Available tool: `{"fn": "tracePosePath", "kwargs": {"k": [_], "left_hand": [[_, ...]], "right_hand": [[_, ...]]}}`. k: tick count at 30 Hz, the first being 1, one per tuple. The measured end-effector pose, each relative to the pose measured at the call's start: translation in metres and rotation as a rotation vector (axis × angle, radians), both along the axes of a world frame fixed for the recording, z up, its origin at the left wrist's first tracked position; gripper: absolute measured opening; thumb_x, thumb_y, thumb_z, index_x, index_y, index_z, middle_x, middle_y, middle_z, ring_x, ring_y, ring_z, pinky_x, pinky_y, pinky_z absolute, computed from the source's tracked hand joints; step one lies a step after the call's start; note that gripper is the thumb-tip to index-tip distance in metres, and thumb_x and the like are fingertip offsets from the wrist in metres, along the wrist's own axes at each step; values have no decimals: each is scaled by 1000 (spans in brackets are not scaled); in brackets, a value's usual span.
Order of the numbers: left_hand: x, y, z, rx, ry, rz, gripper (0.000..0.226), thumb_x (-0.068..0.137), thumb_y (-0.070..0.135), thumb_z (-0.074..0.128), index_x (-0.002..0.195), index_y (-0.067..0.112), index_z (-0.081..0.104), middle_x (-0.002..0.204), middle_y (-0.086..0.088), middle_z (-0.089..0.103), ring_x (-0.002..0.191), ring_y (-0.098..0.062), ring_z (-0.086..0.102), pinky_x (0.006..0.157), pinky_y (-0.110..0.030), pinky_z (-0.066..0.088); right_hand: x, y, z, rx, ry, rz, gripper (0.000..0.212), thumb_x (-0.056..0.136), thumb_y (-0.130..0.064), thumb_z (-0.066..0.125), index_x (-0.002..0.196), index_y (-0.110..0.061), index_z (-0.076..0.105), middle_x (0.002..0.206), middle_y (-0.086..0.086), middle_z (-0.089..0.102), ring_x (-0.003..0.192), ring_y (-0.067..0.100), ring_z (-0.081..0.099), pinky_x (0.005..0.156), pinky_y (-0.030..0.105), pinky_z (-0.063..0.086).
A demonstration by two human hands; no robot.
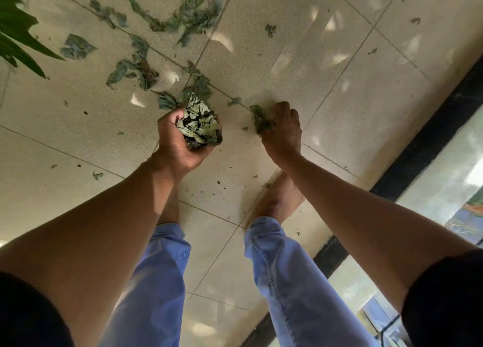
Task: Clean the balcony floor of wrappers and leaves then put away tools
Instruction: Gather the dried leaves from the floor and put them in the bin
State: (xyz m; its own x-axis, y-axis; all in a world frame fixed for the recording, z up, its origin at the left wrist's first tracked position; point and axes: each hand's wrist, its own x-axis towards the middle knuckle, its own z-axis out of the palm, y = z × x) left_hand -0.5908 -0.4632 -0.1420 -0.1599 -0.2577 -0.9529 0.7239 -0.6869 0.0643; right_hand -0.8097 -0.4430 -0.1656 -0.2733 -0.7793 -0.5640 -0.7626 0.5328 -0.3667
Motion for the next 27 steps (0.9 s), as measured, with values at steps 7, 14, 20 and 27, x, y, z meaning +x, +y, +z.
{"fn": "tracePosePath", "kwargs": {"k": [7, 14, 20, 27], "left_hand": [[24, 0, 5, -27, 3, 66, 33, 79, 26, 52, 102, 10, 70, 99, -11, 67, 85, -28, 66, 77, -32, 52], [62, -9, 16, -81, 71, 157, 39, 77, 21, 51, 109, 8, 67, 101, -12, 67, 82, -27, 66, 73, -30, 54], [89, -4, 12, -51, 63, 277, 34, 87, 20, 46, 108, 4, 67, 96, -16, 66, 79, -28, 65, 70, -31, 55], [105, 13, 16, -54, 26, 321, 29, 83, 21, 50, 85, 5, 75, 91, -15, 69, 80, -30, 68, 74, -30, 56]], "right_hand": [[73, -28, -3, -145, -147, 250, 44, 80, 7, 62, 123, -5, 56, 111, 17, 55, 88, 26, 55, 66, 32, 50], [105, -48, -8, -212, -107, 392, 59, 71, 13, 59, 128, -4, 55, 110, 19, 54, 82, 22, 44, 70, 29, 39], [126, -60, -9, -163, -213, 413, 59, 76, -2, 67, 132, -9, 50, 120, 16, 48, 97, 28, 56, 78, 33, 55], [124, -74, 1, -129, 118, 963, 117, 66, -24, 82, 161, -33, 15, 165, 16, 18, 149, 43, 22, 113, 56, 38]]}}
